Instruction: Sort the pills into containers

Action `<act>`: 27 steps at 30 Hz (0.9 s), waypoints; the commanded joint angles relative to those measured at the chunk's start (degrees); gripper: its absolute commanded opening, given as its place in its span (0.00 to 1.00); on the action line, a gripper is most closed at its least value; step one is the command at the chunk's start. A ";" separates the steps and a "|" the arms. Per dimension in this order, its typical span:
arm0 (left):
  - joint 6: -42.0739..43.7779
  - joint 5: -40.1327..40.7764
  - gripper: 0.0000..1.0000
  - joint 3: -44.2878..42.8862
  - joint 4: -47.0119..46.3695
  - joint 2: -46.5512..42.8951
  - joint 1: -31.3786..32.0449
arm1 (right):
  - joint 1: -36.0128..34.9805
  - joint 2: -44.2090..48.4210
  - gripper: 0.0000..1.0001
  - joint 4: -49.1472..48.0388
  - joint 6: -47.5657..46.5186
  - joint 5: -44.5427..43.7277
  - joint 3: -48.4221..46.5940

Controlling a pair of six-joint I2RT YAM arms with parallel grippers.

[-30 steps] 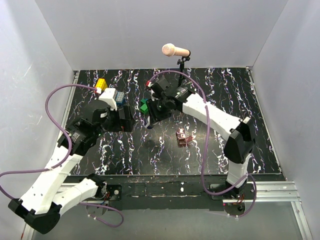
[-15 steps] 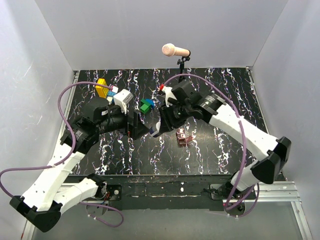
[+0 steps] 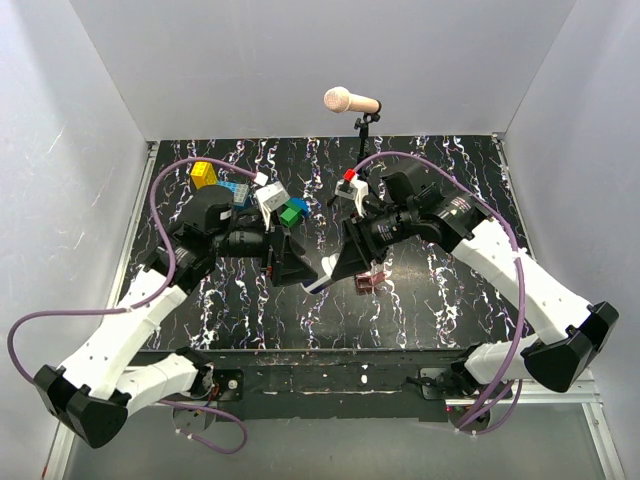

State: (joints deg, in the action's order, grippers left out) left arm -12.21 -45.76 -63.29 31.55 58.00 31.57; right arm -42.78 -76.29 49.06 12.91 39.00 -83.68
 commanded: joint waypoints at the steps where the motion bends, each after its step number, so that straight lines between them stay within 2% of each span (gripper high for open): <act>1: -0.54 -7.59 0.98 1.85 -4.65 1.68 -0.11 | 1.04 2.02 0.01 -2.56 -1.13 8.19 -1.31; 7: -3.61 -12.15 0.98 4.13 -9.57 2.30 -0.02 | 2.70 2.20 0.01 -3.09 -0.34 8.98 -1.49; 15: -10.11 -13.39 0.94 9.58 -18.18 0.80 1.21 | 3.59 1.94 0.01 -5.11 1.33 11.09 -1.75; 20: -10.91 -12.60 0.77 9.59 -19.24 1.24 2.00 | 3.59 1.32 0.01 -4.85 1.60 11.27 -1.49; 27: -10.82 -13.83 0.62 8.79 -19.25 3.52 2.97 | 3.59 1.32 0.01 -4.58 1.42 10.75 -1.49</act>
State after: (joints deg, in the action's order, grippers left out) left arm -23.09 -57.89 -53.34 13.50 60.82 33.93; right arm -39.38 -75.83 46.37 14.00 48.18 -83.68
